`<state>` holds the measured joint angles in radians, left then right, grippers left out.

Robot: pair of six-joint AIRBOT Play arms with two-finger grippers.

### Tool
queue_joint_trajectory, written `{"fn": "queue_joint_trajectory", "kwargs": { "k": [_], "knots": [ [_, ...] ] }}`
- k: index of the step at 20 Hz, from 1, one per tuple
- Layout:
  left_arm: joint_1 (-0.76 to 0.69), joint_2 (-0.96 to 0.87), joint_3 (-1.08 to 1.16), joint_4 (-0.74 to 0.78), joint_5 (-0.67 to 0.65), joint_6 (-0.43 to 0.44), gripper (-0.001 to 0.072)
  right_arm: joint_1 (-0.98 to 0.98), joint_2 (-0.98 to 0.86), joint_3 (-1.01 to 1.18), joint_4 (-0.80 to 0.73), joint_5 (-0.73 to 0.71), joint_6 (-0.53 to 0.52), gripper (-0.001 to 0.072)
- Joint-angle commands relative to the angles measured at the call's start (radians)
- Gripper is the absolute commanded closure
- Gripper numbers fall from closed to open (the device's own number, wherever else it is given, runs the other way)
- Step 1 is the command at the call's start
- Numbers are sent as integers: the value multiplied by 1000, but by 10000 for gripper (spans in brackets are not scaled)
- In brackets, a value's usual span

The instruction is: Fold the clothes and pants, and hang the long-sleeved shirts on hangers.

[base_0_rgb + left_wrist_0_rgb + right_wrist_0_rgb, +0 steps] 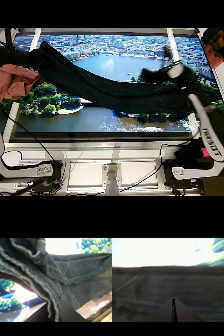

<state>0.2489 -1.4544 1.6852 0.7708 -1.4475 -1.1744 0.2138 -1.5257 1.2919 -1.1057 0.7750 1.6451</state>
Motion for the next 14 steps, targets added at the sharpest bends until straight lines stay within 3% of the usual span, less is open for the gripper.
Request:
{"fn": "queue_joint_trajectory", "kwargs": {
  "k": [1,4,10,14],
  "knots": [
    [-8,31,0,-23,-16,-1,678,204,-110,1,80,-31,58,681],
    [-42,30,-2,-23,-15,0,678,320,-168,1,167,-29,57,681],
    [-156,23,-2,-19,34,30,678,468,-216,7,180,-40,55,681],
    [-238,-10,-2,-19,52,30,678,511,-265,29,213,-122,55,681]
  ]
}}
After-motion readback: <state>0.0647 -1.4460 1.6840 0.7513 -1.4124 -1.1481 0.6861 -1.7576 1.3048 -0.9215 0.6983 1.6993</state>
